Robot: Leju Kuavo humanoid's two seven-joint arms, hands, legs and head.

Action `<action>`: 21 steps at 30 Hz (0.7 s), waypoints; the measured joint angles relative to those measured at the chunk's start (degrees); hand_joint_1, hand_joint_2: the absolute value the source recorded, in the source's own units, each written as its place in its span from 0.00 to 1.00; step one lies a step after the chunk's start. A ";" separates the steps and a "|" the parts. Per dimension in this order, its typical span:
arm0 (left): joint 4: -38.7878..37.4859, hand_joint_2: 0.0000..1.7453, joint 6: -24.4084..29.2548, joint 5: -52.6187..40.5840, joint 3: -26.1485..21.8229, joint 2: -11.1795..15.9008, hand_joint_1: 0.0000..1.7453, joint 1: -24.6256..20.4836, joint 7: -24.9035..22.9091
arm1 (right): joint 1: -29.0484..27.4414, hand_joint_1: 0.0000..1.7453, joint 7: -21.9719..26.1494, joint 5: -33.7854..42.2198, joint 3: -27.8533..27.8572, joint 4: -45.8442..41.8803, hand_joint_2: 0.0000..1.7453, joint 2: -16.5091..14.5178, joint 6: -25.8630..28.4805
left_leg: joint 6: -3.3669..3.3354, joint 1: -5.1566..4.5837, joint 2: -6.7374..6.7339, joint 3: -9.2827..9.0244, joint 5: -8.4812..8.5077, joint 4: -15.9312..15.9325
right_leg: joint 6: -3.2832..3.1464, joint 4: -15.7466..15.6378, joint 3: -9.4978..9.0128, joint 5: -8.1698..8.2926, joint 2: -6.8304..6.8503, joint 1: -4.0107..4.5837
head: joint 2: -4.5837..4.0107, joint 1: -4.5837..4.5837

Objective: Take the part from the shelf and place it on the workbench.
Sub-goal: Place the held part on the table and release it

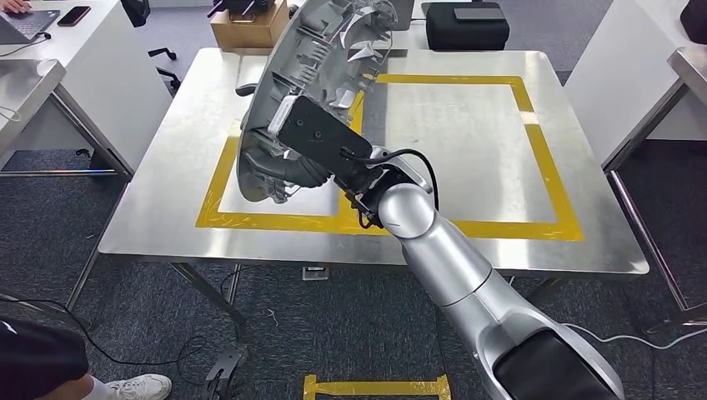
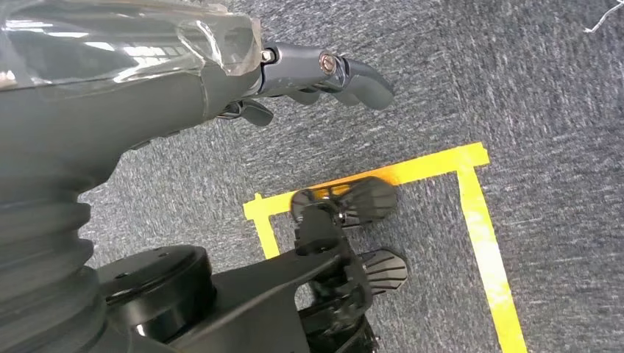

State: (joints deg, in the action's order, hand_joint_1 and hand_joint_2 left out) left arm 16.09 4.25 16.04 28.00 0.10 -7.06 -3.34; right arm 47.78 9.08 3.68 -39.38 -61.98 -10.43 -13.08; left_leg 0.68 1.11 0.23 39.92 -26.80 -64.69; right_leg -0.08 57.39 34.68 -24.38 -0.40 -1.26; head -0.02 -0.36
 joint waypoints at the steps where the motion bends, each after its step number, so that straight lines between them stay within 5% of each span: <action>1: 0.00 1.00 -0.03 -0.19 0.00 -0.01 0.00 0.00 -0.04 | -0.05 1.00 -0.02 -0.04 0.01 0.05 1.00 -0.05 0.01 | 0.32 0.11 -0.03 1.78 -1.75 -3.90 | -0.10 0.02 0.00 0.00 0.00 0.00 | 0.00 -0.01; 3: 0.00 1.00 -0.09 -0.62 -0.07 0.01 0.00 0.01 -0.15 | -0.23 1.00 -0.09 -0.23 0.01 0.26 1.00 -0.05 -0.02 | 0.69 0.24 -0.07 4.28 -3.19 -9.08 | -0.15 0.06 0.00 -0.01 -0.02 0.04 | 0.00 0.01; 4: 0.00 1.00 -0.11 -0.82 -0.17 0.03 0.00 0.01 -0.20 | -0.32 1.00 -0.13 -0.38 0.01 0.37 1.00 -0.04 -0.05 | 0.71 0.25 -0.09 4.12 -2.37 -8.64 | -0.14 0.07 -0.02 -0.01 -0.08 0.04 | 0.00 0.01; 8: 0.00 1.00 -0.14 -1.75 -1.12 0.10 0.00 -0.05 -0.22 | -0.01 1.00 -0.41 -2.17 -0.02 0.75 1.00 -0.17 -0.06 | -0.10 0.01 -0.10 -2.74 3.35 4.90 | 0.20 0.10 0.09 -0.07 -0.43 0.37 | 0.00 0.01; 13: 0.01 1.00 -0.14 -2.73 -2.64 0.08 0.00 0.13 -0.33 | 1.75 1.00 -2.18 -10.47 -0.71 2.70 1.00 -0.08 3.33 | -1.94 -0.30 -0.01 -3.81 3.73 7.10 | 1.43 0.94 0.97 -0.68 -0.30 0.53 | 0.00 0.10; 18: 0.02 1.00 -0.13 -3.64 -4.20 0.01 0.00 0.52 -0.53 | 6.03 1.00 -3.76 -21.30 -2.59 6.53 1.00 0.17 7.86 | -2.92 -0.41 -0.01 -3.83 4.13 7.55 | 0.82 16.80 8.79 -6.65 -0.15 0.56 | 0.00 0.18; 19: 0.02 1.00 -0.15 -3.81 -4.38 -0.02 0.00 0.59 -0.64 | 6.61 1.00 -4.10 -22.96 -3.12 7.19 1.00 0.22 8.24 | -2.93 -0.44 0.03 -3.84 4.12 7.52 | 1.11 17.10 9.03 -6.36 -0.14 0.56 | 0.00 0.18; 21: 0.03 1.00 -0.25 -4.29 -4.76 -0.15 0.00 0.63 -0.92 | 7.65 1.00 -4.78 -26.40 -4.22 8.28 1.00 0.16 9.02 | -2.83 -0.45 0.15 -3.84 4.06 7.36 | 1.87 11.02 6.26 -3.62 -0.10 0.55 | 0.00 0.19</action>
State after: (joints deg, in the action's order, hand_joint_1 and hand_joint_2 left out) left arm 16.11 4.00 11.74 23.24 -0.05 -6.43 -4.27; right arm 55.43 4.29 -22.72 -43.59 -53.70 -10.27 -4.06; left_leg -2.15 0.66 0.37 36.08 -22.75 -57.33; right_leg 1.79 68.41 40.95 -28.00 -0.50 -0.71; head -0.02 -0.17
